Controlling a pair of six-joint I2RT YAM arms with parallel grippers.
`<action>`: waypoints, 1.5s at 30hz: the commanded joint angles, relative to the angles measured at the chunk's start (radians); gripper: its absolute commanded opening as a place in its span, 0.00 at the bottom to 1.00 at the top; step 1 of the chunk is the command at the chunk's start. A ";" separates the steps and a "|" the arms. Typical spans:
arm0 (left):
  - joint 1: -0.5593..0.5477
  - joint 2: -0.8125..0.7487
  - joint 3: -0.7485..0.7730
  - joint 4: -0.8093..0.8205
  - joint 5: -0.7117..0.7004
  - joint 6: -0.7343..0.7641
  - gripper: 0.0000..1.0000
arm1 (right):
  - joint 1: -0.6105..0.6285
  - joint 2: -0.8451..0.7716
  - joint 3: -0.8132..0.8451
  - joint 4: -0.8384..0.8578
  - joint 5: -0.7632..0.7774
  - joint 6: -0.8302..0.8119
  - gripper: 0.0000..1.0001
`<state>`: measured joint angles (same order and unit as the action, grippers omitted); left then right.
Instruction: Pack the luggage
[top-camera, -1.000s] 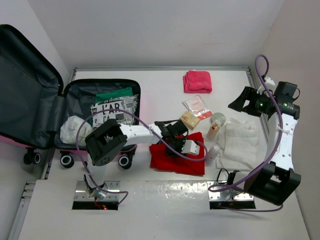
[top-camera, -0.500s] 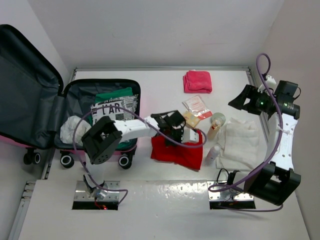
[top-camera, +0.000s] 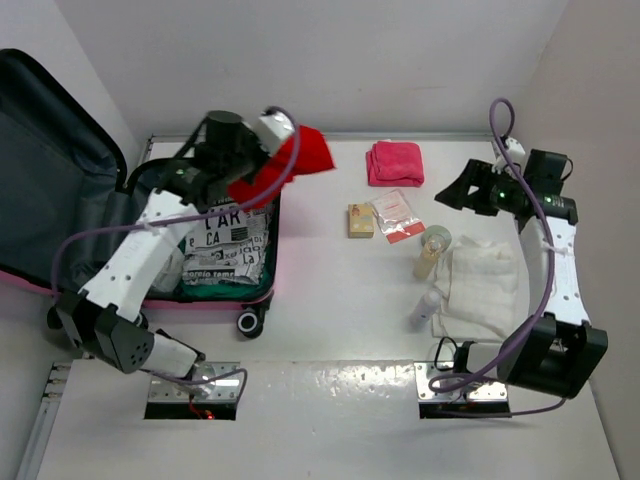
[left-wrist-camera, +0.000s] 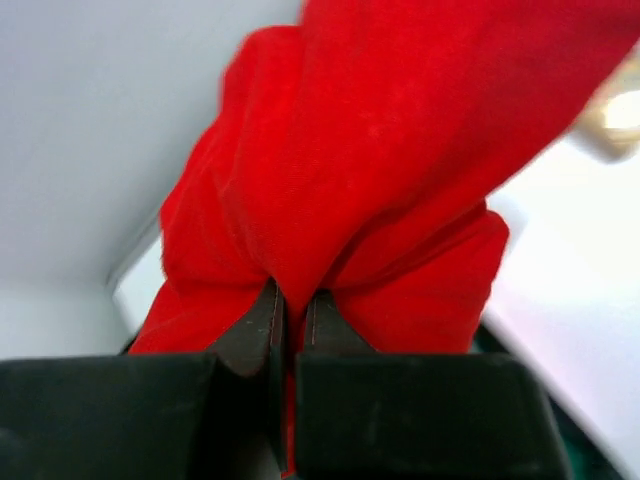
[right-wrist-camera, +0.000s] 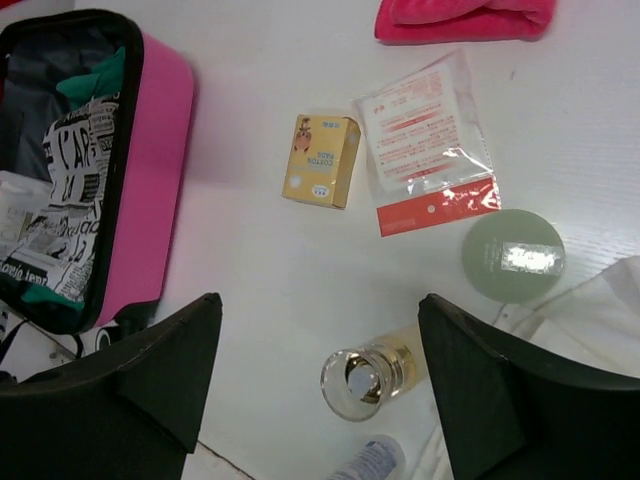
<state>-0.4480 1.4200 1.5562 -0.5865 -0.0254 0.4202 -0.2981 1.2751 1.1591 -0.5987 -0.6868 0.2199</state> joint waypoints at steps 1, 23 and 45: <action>0.185 -0.004 -0.047 -0.012 -0.131 -0.046 0.00 | 0.054 0.036 0.017 0.079 0.013 0.027 0.79; 0.522 0.382 -0.202 0.163 -0.470 -0.578 0.00 | 0.185 0.124 0.080 0.068 0.089 0.006 0.79; 0.365 0.074 0.206 0.182 -0.208 -0.377 0.86 | 0.197 0.162 0.169 0.214 0.367 0.006 0.78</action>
<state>-0.0483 1.5433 1.7172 -0.4252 -0.2810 -0.0147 -0.1272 1.4006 1.2480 -0.4961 -0.4801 0.2253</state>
